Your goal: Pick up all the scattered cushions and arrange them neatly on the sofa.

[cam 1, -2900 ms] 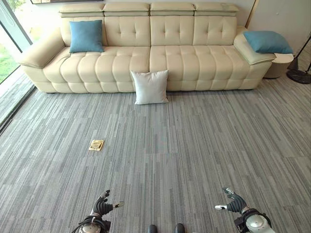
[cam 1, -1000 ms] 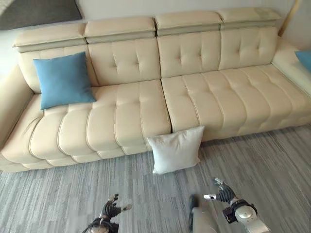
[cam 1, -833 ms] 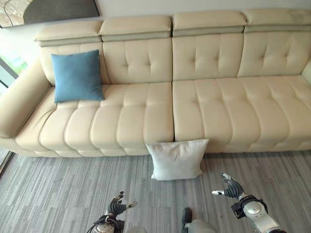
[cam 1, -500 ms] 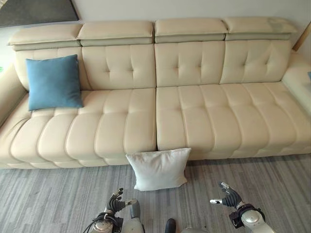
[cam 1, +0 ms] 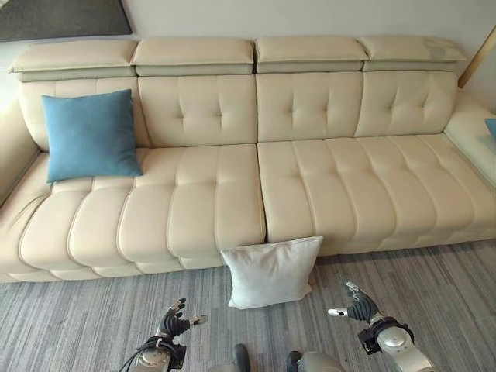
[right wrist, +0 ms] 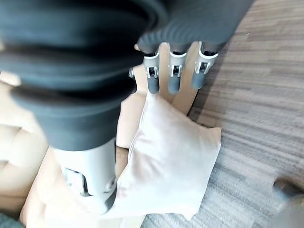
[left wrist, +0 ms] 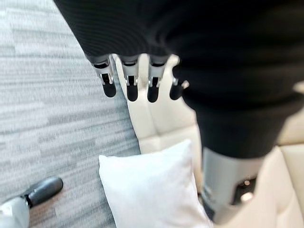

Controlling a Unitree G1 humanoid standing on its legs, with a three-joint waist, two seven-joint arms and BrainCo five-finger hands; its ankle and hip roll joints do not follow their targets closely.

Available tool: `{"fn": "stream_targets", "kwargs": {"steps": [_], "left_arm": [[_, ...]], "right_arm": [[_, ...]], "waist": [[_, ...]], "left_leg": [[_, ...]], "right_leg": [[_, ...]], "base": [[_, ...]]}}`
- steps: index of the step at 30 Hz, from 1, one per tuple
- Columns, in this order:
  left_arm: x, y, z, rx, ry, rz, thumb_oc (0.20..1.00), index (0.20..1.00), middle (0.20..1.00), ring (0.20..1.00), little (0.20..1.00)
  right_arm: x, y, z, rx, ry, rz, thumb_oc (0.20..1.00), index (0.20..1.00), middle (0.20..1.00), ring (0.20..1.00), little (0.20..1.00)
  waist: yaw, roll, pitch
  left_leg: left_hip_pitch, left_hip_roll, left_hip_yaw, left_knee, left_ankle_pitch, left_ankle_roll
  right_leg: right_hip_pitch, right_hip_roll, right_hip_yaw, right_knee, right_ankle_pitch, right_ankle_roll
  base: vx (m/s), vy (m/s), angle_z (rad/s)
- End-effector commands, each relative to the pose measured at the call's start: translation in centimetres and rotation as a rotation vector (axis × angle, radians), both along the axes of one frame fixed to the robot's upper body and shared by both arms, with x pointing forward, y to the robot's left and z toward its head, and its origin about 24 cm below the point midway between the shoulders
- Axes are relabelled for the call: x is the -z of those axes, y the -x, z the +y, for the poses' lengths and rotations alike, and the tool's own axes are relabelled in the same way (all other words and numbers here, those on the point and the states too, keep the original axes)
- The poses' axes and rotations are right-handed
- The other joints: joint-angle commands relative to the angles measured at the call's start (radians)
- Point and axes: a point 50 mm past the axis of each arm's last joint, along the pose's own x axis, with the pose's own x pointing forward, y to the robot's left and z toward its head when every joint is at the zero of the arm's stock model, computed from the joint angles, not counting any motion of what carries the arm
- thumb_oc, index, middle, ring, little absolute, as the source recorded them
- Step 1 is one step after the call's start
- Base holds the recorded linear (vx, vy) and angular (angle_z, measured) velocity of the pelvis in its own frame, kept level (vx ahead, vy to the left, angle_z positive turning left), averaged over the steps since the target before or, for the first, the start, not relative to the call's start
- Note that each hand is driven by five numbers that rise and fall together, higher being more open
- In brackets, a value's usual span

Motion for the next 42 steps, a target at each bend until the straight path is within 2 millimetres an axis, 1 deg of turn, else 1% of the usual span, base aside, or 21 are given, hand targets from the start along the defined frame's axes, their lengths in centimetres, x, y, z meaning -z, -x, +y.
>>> {"fn": "stream_targets", "kwargs": {"steps": [1,2,3,4,6,8,12,13,14,17,19,22,24,27,29,32,33,37,38,40,42], "left_arm": [[-1.3,-1.3,0.8,-0.019,-0.014,-0.092,1.000,1.000,1.000,1.000,1.000],[-1.2,-1.2,0.8,-0.022,-0.011,-0.086,1.000,1.000,1.000,1.000,1.000],[-1.2,-1.2,0.7,-0.023,-0.010,-0.086,1.000,1.000,1.000,1.000,1.000],[-0.9,-0.9,0.6,-0.029,-0.004,-0.072,1.000,1.000,1.000,1.000,1.000],[-0.8,-0.8,0.4,-0.028,-0.006,-0.066,1.000,1.000,1.000,1.000,1.000],[-0.7,-0.6,0.3,-0.020,-0.002,-0.062,1.000,1.000,1.000,1.000,1.000],[-0.3,-0.2,-0.2,-0.012,0.009,-0.043,1.000,1.000,1.000,1.000,1.000],[-0.3,-0.2,-0.2,-0.012,0.010,-0.043,1.000,1.000,1.000,1.000,1.000],[-0.2,-0.5,-0.8,0.009,0.026,-0.043,1.000,1.000,1.000,1.000,1.000],[-0.4,-1.0,-1.2,0.021,0.036,-0.058,1.000,1.000,1.000,1.000,1.000],[-0.5,-1.1,-1.2,0.025,0.036,-0.059,1.000,1.000,1.000,1.000,1.000],[-0.8,-1.6,-0.9,0.030,0.020,-0.074,1.000,1.000,1.000,1.000,1.000],[-1.0,-1.7,-0.4,0.017,0.006,-0.083,1.000,1.000,1.000,1.000,1.000],[-1.3,-1.6,0.6,-0.005,-0.017,-0.090,1.000,1.000,1.000,1.000,1.000],[-1.4,-1.6,0.7,-0.009,-0.019,-0.092,1.000,1.000,1.000,1.000,1.000],[-2.1,-2.2,1.8,-0.022,-0.048,-0.121,1.000,1.000,1.000,1.000,1.000],[-2.1,-2.2,1.8,-0.022,-0.048,-0.121,1.000,1.000,1.000,1.000,1.000],[-4.2,-5.0,3.0,-0.045,-0.083,-0.229,1.000,1.000,1.000,1.000,1.000],[-4.7,-5.6,3.2,-0.058,-0.086,-0.257,1.000,1.000,1.000,1.000,1.000],[-6.4,-7.9,3.3,-0.088,-0.078,-0.353,1.000,1.000,1.000,1.000,1.000],[-8.0,-9.7,3.7,-0.147,-0.063,-0.440,1.000,1.000,1.000,1.000,1.000]], "right_arm": [[-1.5,-2.0,0.4,-0.015,-0.033,-0.094,1.000,1.000,1.000,1.000,1.000],[-1.7,-2.3,0.4,-0.026,-0.022,-0.101,1.000,1.000,1.000,1.000,1.000],[-1.7,-2.3,0.4,-0.026,-0.021,-0.101,1.000,1.000,1.000,1.000,1.000],[-1.8,-2.5,0.4,-0.040,-0.010,-0.102,1.000,1.000,1.000,1.000,1.000],[-1.8,-2.4,0.3,-0.047,0.002,-0.097,1.000,1.000,1.000,1.000,1.000],[-1.7,-2.1,0.2,-0.051,0.002,-0.096,1.000,1.000,1.000,1.000,1.000],[-1.7,-1.5,-0.5,-0.040,0.015,-0.096,1.000,1.000,1.000,1.000,1.000],[-1.7,-1.5,-0.5,-0.040,0.015,-0.095,1.000,1.000,1.000,1.000,1.000],[-1.8,-1.0,-1.5,-0.015,0.028,-0.090,1.000,1.000,1.000,1.000,1.000],[-1.5,-0.5,-2.2,0.012,0.037,-0.072,1.000,1.000,1.000,1.000,1.000],[-1.3,-0.2,-2.4,0.018,0.040,-0.059,1.000,1.000,1.000,1.000,1.000],[-1.2,0.0,-2.9,0.049,0.043,-0.056,1.000,1.000,1.000,1.000,1.000],[-1.2,-0.2,-2.8,0.051,0.046,-0.059,1.000,1.000,1.000,1.000,1.000],[-1.3,-0.6,-2.6,0.033,0.058,-0.057,1.000,1.000,1.000,1.000,1.000],[-1.3,-0.7,-2.6,0.033,0.060,-0.056,1.000,1.000,1.000,1.000,1.000],[-1.4,-1.6,-2.5,0.043,0.063,-0.064,1.000,1.000,1.000,1.000,1.000],[-1.4,-1.6,-2.5,0.043,0.062,-0.064,1.000,1.000,1.000,1.000,1.000],[-2.1,-3.6,-3.1,0.118,0.055,-0.105,1.000,1.000,1.000,1.000,1.000],[-2.5,-4.3,-3.2,0.127,0.052,-0.126,1.000,1.000,1.000,1.000,1.000],[-3.5,-5.9,-3.3,0.150,0.055,-0.167,1.000,1.000,1.000,1.000,1.000],[-4.9,-7.8,-3.6,0.179,0.053,-0.226,1.000,1.000,1.000,1.000,1.000]], "waist": [[0.015,-0.021,-0.002],[0.015,-0.019,0.002],[0.014,-0.017,0.003],[0.005,-0.017,0.012],[-0.011,-0.017,0.021],[-0.008,-0.025,0.014],[-0.014,-0.023,-0.001],[-0.015,-0.022,-0.001],[-0.025,-0.022,0.005],[-0.030,-0.027,0.016],[-0.030,-0.028,0.017],[-0.026,-0.044,0.018],[-0.016,-0.044,0.020],[-0.010,-0.042,0.012],[-0.006,-0.043,0.011],[0.007,-0.044,0.013],[0.008,-0.044,0.013],[0.017,-0.043,0.044],[0.017,-0.042,0.054],[0.021,-0.039,0.094],[0.023,-0.035,0.127]], "left_leg": [[0.008,0.034,0.000,0.125,-0.125,-0.049],[0.025,0.035,-0.002,0.110,-0.131,-0.051],[0.026,0.036,-0.003,0.110,-0.131,-0.051],[0.042,0.033,-0.010,0.103,-0.136,-0.055],[0.057,0.034,-0.036,0.106,-0.135,-0.061],[0.065,0.033,-0.044,0.106,-0.141,-0.071],[0.064,0.063,-0.063,0.122,-0.131,-0.113],[0.064,0.064,-0.064,0.123,-0.131,-0.113],[0.033,0.091,-0.061,0.211,-0.095,-0.151],[-0.004,0.111,-0.054,0.292,-0.057,-0.169],[-0.007,0.115,-0.048,0.273,-0.064,-0.162],[-0.063,0.138,-0.022,0.209,-0.063,-0.158],[-0.079,0.135,-0.056,0.198,-0.053,-0.163],[-0.058,0.103,-0.065,0.173,-0.077,-0.146],[-0.053,0.097,-0.059,0.166,-0.081,-0.140],[-0.050,0.079,-0.034,0.162,-0.101,-0.115],[-0.051,0.079,-0.033,0.163,-0.102,-0.115],[-0.110,0.067,-0.027,0.200,-0.117,-0.101],[-0.136,0.068,-0.028,0.214,-0.117,-0.102],[-0.210,0.070,-0.035,0.252,-0.115,-0.102],[-0.295,0.074,-0.042,0.297,-0.114,-0.104]], "right_leg": [[0.052,0.000,-0.006,-0.135,0.143,0.054],[0.020,-0.005,-0.037,-0.188,0.152,0.048],[0.022,-0.004,-0.039,-0.189,0.152,0.048],[-0.011,-0.001,-0.040,-0.241,0.171,0.048],[-0.034,0.018,0.010,-0.240,0.186,0.059],[0.003,0.033,0.022,-0.279,0.175,0.047],[0.047,0.058,0.002,-0.310,0.156,0.019],[0.048,0.058,0.001,-0.311,0.156,0.018],[0.086,0.077,-0.019,-0.325,0.134,-0.013],[0.122,0.089,-0.032,-0.338,0.110,-0.038],[0.133,0.093,-0.035,-0.341,0.102,-0.040],[0.149,0.083,-0.046,-0.351,0.083,-0.035],[0.145,0.088,-0.037,-0.333,0.067,-0.034],[0.149,0.077,-0.013,-0.308,0.069,-0.014],[0.146,0.072,-0.007,-0.303,0.072,-0.008],[0.126,0.052,0.015,-0.286,0.076,0.009],[0.125,0.052,0.016,-0.285,0.076,0.009],[0.060,0.030,0.023,-0.244,0.075,0.017],[0.029,0.026,0.025,-0.228,0.075,0.016],[-0.050,0.018,0.030,-0.185,0.077,0.012],[-0.137,0.011,0.033,-0.134,0.075,0.007]], "base": [[0.12,-0.084,-0.07],[0.08,-0.064,-0.04],[0.17,-0.138,-0.17],[0.16,-0.141,-0.12],[0.19,-0.172,-0.09],[0.19,-0.196,0.39],[0.16,-0.207,0.45],[0.15,-0.247,0.36],[0.13,-0.219,0.38],[0.11,-0.138,0.39],[0.07,-0.023,0.02],[0.10,0.039,0.10],[0.14,0.097,0.17],[0.15,0.159,-0.24],[0.06,0.100,-0.25],[0.06,0.131,-0.25],[0.05,0.101,-0.22],[-0.03,0.062,-0.05],[-0.18,0.024,0.00],[-0.22,0.001,0.07],[-0.18,-0.025,0.11]]}}
